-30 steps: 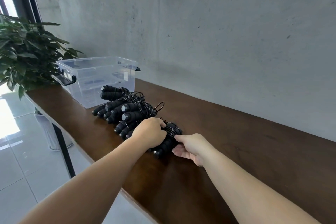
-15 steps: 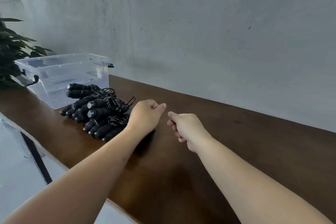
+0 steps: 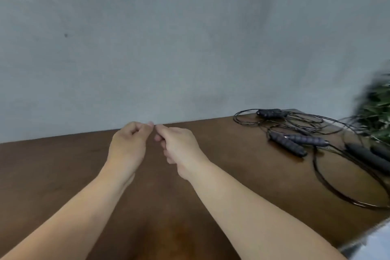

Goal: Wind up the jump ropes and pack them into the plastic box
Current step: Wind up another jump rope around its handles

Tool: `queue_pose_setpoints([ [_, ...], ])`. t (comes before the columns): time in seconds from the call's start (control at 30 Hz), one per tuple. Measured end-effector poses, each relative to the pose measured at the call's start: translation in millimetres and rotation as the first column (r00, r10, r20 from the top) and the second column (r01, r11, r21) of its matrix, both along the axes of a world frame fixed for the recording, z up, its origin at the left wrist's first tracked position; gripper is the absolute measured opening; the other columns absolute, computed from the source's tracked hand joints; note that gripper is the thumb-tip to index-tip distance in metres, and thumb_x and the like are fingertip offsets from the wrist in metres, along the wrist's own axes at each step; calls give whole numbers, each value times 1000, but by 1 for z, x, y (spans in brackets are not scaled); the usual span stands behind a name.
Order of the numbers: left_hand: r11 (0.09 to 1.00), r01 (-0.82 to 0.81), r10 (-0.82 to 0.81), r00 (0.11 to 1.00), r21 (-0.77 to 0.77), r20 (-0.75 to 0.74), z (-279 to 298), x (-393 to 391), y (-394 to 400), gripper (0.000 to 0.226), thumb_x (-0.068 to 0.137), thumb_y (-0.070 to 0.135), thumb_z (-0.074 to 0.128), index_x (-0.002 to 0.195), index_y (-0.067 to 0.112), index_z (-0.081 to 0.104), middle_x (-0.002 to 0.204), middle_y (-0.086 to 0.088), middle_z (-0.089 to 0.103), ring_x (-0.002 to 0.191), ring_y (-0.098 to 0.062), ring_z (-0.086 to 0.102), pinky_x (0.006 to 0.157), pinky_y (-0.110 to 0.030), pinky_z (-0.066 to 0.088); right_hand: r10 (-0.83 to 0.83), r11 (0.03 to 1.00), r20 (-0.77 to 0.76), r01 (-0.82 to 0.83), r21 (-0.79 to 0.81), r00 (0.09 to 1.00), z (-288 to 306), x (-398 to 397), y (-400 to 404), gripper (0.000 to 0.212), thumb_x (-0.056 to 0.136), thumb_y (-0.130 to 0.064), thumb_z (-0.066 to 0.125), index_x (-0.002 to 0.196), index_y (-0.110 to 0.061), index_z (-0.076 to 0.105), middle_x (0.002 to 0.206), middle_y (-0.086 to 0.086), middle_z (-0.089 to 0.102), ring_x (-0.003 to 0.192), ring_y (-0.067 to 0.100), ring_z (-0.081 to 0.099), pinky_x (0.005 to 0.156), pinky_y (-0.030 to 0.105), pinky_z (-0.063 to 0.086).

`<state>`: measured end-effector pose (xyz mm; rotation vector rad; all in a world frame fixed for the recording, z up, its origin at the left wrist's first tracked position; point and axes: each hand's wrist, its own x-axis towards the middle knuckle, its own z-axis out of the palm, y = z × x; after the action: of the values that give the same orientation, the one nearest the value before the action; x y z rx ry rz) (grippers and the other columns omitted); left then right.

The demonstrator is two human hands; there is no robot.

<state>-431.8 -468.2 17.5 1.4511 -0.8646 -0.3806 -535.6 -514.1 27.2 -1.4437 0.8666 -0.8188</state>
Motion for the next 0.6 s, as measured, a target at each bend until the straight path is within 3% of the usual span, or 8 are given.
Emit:
queue_pose_setpoints([
  [0.07,991,134,-133,990,23,-48,2,-25,-20,31,92,39,60,76,12,66,66,7,57,59,-13,44,63,-32,36,-109,994,5,109,12,994,3,-34,-10,25,91,-32,57,72,-16,60,57,-4,38,43,12,29,43,22,20],
  [0.2,923,381,-369,914,44,-167,1,-76,-49,30,94,33,59,68,18,55,55,7,44,45,-11,31,48,-26,27,-258,966,-18,258,27,966,7,-96,-24,26,93,-31,57,74,-14,61,58,-4,41,41,10,30,41,21,21],
  [0.3,861,504,-479,846,60,-232,-5,-115,-71,26,95,30,59,74,16,54,57,6,43,42,-10,28,45,-23,25,-335,941,-37,337,37,941,4,-141,-35,28,95,-34,58,75,-14,63,58,-4,44,41,8,33,41,21,24],
  [0.47,766,627,-572,764,138,-299,-20,-169,-109,18,95,28,60,86,13,58,65,1,44,41,-9,28,43,-24,24,-429,899,-128,437,35,894,-7,-206,-60,31,95,-36,57,75,-14,66,60,-3,47,43,8,35,42,21,26],
  [0.6,729,647,-581,757,223,-299,-26,-210,-148,20,96,27,60,100,8,61,66,0,45,42,-9,29,42,-23,24,-486,867,-184,498,25,855,-13,-255,-98,30,95,-35,57,76,-14,67,62,-2,49,46,10,36,42,22,27],
])
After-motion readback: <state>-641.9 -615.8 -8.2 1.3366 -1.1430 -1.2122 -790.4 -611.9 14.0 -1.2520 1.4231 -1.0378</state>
